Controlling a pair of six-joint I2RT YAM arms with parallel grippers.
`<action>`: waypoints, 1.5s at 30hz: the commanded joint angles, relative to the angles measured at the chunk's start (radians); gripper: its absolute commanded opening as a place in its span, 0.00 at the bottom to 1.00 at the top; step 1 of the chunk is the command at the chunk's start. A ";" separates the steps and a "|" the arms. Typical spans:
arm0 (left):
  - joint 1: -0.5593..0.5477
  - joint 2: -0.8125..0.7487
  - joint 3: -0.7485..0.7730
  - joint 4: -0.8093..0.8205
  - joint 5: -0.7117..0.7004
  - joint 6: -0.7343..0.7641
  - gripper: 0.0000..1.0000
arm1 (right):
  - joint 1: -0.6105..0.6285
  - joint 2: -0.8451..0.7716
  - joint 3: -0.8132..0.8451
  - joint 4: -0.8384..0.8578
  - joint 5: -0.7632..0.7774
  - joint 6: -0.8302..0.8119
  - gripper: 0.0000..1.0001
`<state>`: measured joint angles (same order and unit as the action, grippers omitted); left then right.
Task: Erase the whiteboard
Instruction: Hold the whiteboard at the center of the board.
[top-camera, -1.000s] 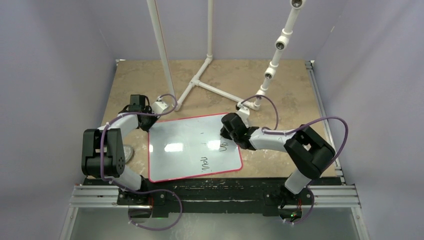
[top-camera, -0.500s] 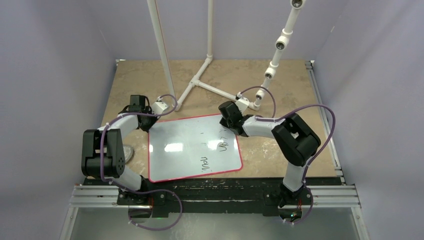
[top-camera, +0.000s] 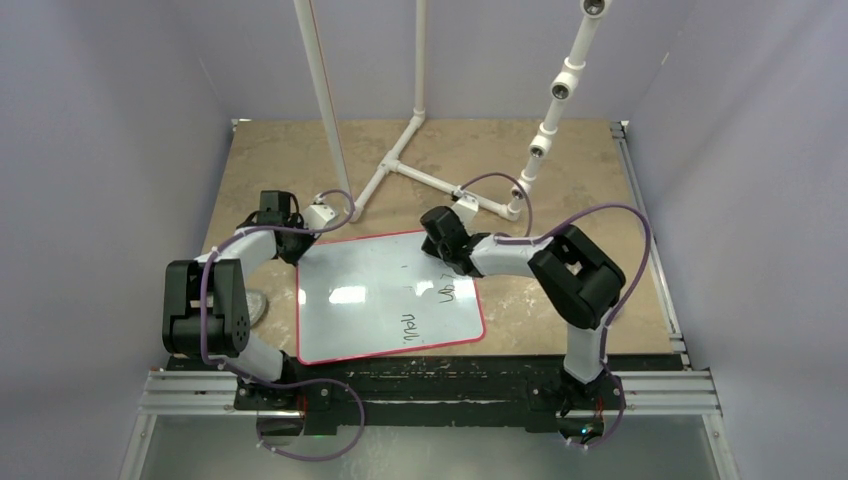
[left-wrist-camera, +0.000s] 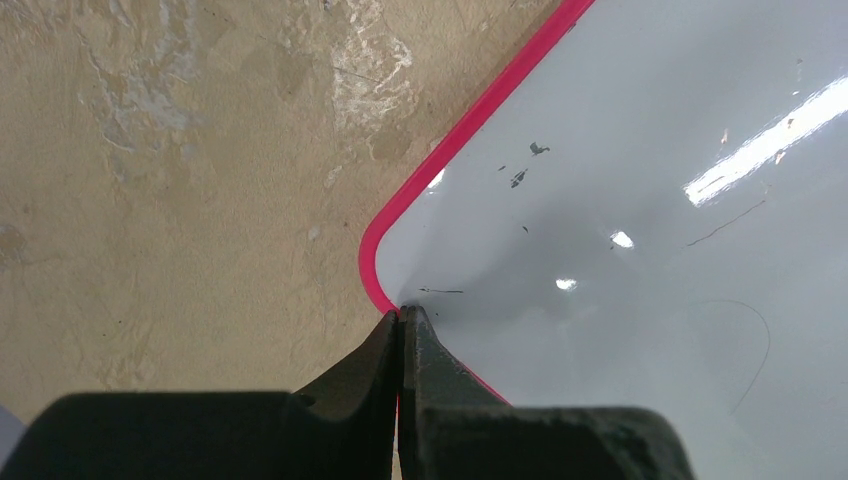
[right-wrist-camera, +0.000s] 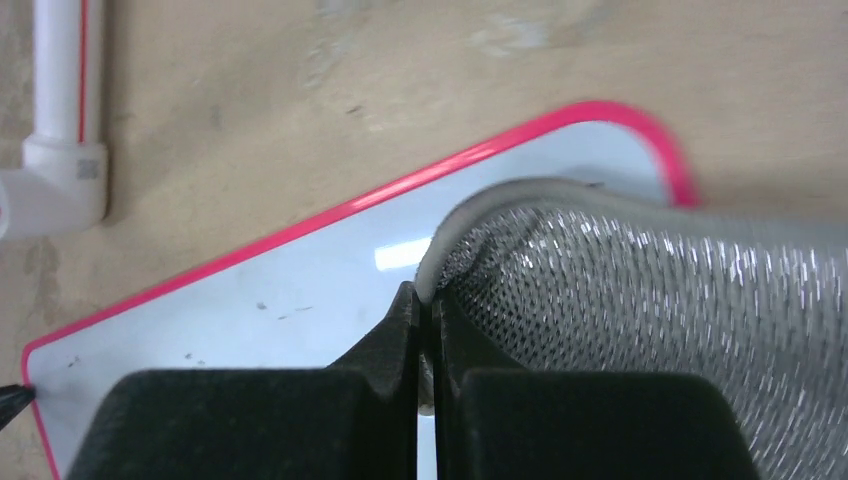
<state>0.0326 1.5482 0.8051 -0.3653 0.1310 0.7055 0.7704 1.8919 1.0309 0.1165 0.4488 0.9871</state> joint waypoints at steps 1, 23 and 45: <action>0.003 0.058 -0.073 -0.189 0.031 0.004 0.00 | -0.105 -0.070 -0.120 -0.145 0.064 -0.010 0.00; 0.003 0.044 -0.082 -0.191 0.043 0.003 0.00 | 0.152 -0.276 -0.387 -0.173 -0.075 0.052 0.00; 0.003 0.040 -0.075 -0.198 0.053 -0.004 0.00 | 0.216 -0.139 -0.242 -0.218 -0.201 -0.005 0.00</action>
<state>0.0326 1.5318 0.7937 -0.3824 0.1429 0.7189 1.0622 1.8027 0.9237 0.1139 0.2878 0.9722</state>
